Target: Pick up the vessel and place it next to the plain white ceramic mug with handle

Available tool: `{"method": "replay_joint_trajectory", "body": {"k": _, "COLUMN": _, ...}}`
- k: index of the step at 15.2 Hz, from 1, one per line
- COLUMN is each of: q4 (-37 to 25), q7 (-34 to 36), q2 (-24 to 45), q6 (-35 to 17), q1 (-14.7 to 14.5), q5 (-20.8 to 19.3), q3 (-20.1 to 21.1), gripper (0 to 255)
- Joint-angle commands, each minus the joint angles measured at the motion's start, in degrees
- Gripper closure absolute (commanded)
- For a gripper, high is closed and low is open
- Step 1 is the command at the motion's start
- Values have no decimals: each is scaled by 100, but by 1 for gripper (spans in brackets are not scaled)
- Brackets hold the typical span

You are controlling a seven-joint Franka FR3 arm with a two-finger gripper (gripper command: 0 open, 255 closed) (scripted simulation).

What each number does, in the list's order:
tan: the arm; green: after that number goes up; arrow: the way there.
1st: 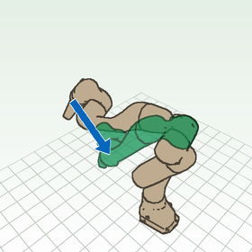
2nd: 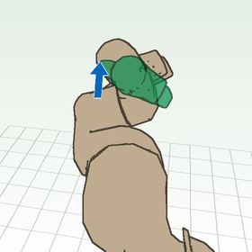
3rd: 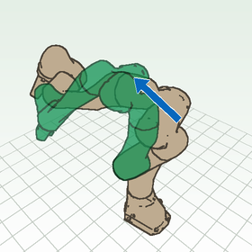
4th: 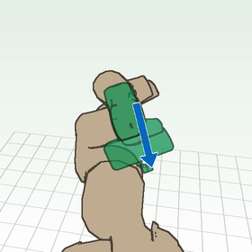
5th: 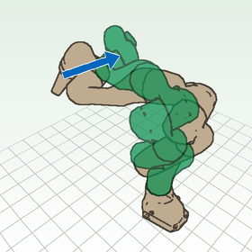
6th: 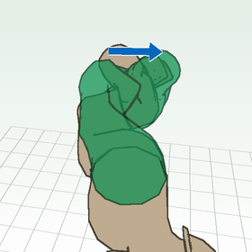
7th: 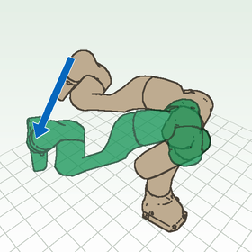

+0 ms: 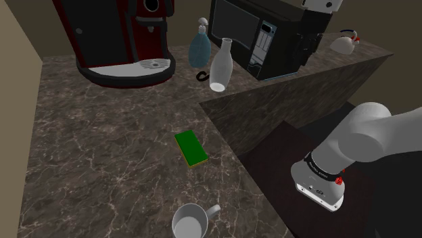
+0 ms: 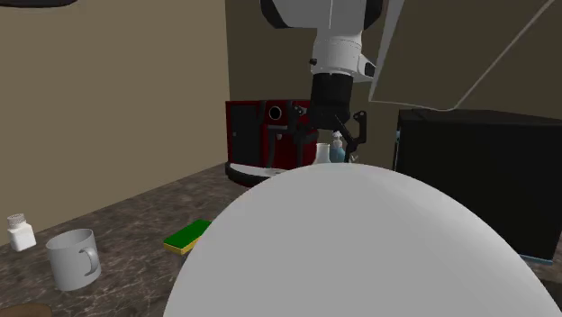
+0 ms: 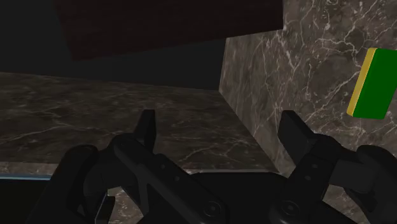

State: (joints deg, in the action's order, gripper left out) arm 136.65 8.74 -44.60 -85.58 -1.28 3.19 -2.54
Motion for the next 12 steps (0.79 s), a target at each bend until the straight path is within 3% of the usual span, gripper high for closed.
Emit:
{"method": "replay_joint_trajectory", "body": {"k": 1, "q4": 0, "q7": 0, "q2": 0, "q6": 0, "q1": 0, "q5": 0, "q3": 0, "gripper": 0}}
{"method": "replay_joint_trajectory", "body": {"k": 12, "q4": -1561, "q7": 126, "q2": 2374, "q6": -1054, "q1": -41, "q5": -61, "q3": 114, "gripper": 0}}
